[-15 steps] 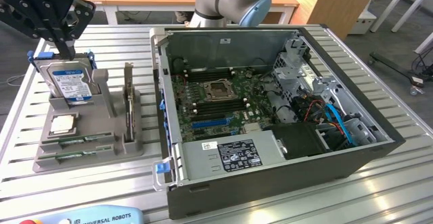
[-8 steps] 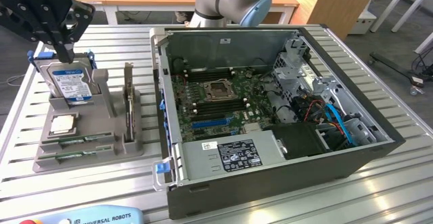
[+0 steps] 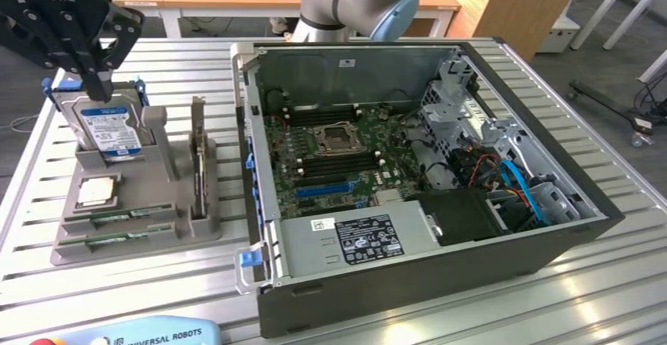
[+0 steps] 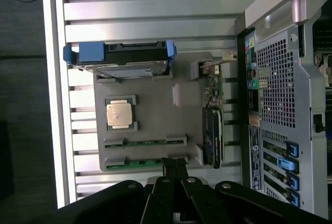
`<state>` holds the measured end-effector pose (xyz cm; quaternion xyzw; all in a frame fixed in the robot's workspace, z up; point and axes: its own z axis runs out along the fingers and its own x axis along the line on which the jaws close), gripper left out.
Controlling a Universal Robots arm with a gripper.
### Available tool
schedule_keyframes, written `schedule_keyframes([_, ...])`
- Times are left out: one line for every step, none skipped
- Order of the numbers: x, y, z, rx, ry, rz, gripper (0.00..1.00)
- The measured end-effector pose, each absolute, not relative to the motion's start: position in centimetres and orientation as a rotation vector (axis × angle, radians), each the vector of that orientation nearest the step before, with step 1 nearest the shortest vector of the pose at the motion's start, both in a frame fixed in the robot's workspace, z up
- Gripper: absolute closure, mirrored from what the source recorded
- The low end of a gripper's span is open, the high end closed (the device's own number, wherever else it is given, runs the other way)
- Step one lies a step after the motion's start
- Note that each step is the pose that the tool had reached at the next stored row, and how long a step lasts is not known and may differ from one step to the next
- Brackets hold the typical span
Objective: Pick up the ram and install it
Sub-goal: 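Reach for the ram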
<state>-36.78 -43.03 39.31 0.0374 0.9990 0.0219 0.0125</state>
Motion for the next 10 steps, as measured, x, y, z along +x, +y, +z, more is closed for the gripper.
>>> schedule_keyframes([-36.79,-43.13,39.31,0.117,3.114,0.068,0.9])
schedule_keyframes([-36.79,-43.23,39.31,0.117,3.114,0.068,0.9])
schedule_keyframes([-36.8,-43.33,39.31,0.117,3.114,0.068,0.9])
schedule_keyframes([-36.8,-43.4,39.31,0.117,3.114,0.068,0.9])
schedule_keyframes([-36.8,-43.41,39.31,0.117,3.114,0.068,0.9])
schedule_keyframes([-36.8,-43.4,39.31,0.117,3.114,0.068,0.9])
schedule_keyframes([-36.8,-43.4,39.31,0.117,3.114,0.068,0.9])
schedule_keyframes([-36.8,-43.41,39.31,0.117,3.114,0.068,0.9])
schedule_keyframes([-36.8,-43.41,39.31,0.117,3.114,0.068,0.9])
schedule_keyframes([-36.8,-43.41,39.31,0.117,3.114,0.068,0.9])
